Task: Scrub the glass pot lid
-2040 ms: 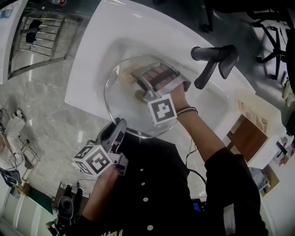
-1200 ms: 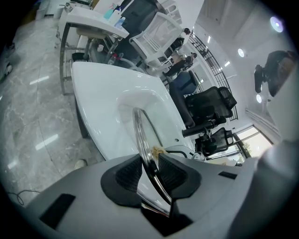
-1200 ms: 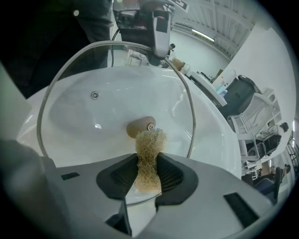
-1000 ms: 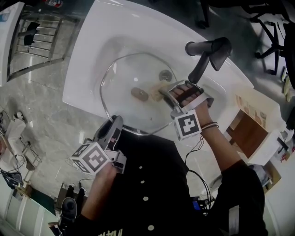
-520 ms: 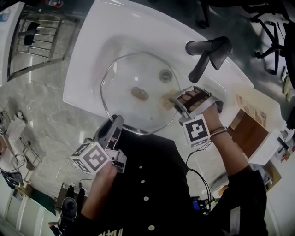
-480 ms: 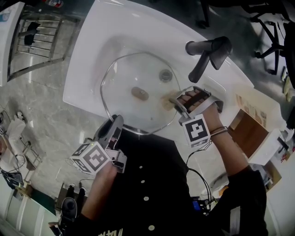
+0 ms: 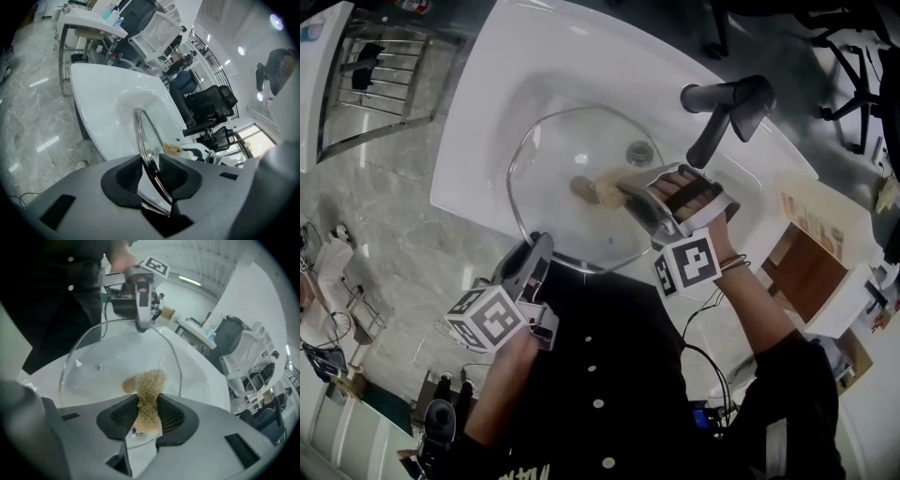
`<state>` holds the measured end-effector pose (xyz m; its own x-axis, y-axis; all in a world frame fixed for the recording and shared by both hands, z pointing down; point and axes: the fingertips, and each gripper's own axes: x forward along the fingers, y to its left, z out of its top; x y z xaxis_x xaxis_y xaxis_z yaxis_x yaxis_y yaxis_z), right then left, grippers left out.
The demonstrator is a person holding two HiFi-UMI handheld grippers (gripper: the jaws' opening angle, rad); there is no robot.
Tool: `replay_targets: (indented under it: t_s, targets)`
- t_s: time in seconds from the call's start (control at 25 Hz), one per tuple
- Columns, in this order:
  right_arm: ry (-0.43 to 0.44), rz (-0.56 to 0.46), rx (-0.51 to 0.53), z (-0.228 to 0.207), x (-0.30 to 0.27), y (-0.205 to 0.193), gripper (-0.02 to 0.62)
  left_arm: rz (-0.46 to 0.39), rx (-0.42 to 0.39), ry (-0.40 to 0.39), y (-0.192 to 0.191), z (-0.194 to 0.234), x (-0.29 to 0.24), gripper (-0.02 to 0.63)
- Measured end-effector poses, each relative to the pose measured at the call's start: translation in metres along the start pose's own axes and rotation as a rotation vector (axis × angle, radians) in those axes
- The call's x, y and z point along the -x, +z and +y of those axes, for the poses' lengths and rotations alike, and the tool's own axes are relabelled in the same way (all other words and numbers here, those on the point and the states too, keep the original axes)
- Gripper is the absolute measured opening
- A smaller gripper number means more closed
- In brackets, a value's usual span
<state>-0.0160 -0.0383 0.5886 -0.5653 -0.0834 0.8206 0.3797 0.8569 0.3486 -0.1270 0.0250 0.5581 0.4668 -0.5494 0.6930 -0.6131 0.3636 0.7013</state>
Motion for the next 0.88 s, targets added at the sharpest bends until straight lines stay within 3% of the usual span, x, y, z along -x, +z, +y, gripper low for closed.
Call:
replay_targets:
  t_s: [0.16,0.44,0.72,0.88]
  targets:
    - [-0.112,-0.060,0.047,-0.037,-0.029,0.034,0.135,0.002,0.003,0.002,-0.001,0.001,-0.001,0.129]
    - [-0.183,-0.119,0.102,-0.069,-0.065,0.068,0.135,0.004,0.010,-0.008,-0.001,0.000,0.000,0.129]
    - [-0.156,-0.134,0.132,-0.074,-0.085,0.074,0.137,0.011,-0.001,-0.002,-0.001,0.000,0.000,0.129]
    - [-0.097,-0.135,0.138,-0.068,-0.085,0.073,0.135,0.019,0.002,-0.003,-0.002,0.001,-0.001,0.130]
